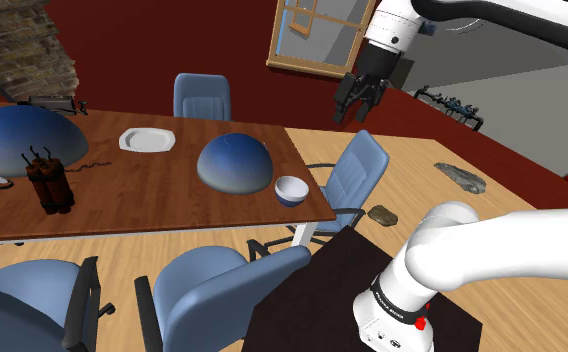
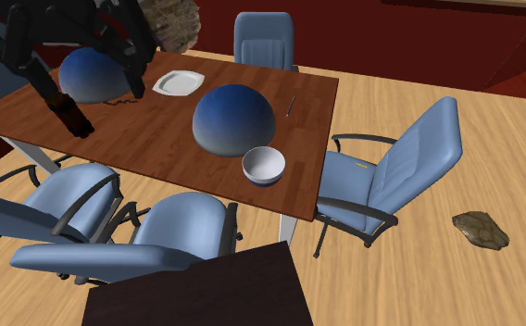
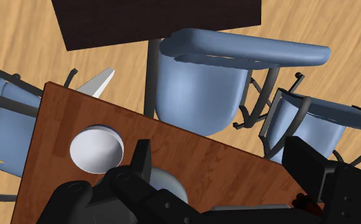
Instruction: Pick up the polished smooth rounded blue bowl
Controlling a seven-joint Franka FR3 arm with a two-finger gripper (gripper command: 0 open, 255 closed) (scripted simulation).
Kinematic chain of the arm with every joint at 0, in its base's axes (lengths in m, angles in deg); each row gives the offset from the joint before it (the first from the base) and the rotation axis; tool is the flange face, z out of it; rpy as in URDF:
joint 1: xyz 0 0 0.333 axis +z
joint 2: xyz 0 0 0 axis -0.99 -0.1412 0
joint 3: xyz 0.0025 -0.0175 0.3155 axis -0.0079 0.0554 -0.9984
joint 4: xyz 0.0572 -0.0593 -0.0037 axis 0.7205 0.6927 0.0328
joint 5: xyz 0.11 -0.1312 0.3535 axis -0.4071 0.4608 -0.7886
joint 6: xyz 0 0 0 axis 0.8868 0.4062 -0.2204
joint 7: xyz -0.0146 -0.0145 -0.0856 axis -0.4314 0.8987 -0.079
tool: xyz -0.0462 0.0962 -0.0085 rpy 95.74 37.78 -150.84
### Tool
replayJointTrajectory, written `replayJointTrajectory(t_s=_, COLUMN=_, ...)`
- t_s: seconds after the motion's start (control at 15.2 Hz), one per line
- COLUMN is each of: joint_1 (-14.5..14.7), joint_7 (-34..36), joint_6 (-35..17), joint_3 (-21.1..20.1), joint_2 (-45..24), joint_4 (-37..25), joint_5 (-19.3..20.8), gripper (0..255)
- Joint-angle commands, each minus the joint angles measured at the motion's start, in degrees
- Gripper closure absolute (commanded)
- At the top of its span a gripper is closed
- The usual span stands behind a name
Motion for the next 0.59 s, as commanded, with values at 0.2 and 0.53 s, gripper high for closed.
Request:
replayJointTrajectory(t_s=0.2, joint_1=-0.74, joint_7=-2.19, joint_6=-4.89, joint_3=2.09, joint_2=-1.75, joint_4=3.37, joint_5=1.25, gripper=0)
replayJointTrajectory(t_s=0.53, joint_1=-1.96, joint_7=-5.81, joint_6=-13.34, joint_3=5.7, joint_2=-6.29, joint_4=7.61, joint_5=3.06, gripper=0)
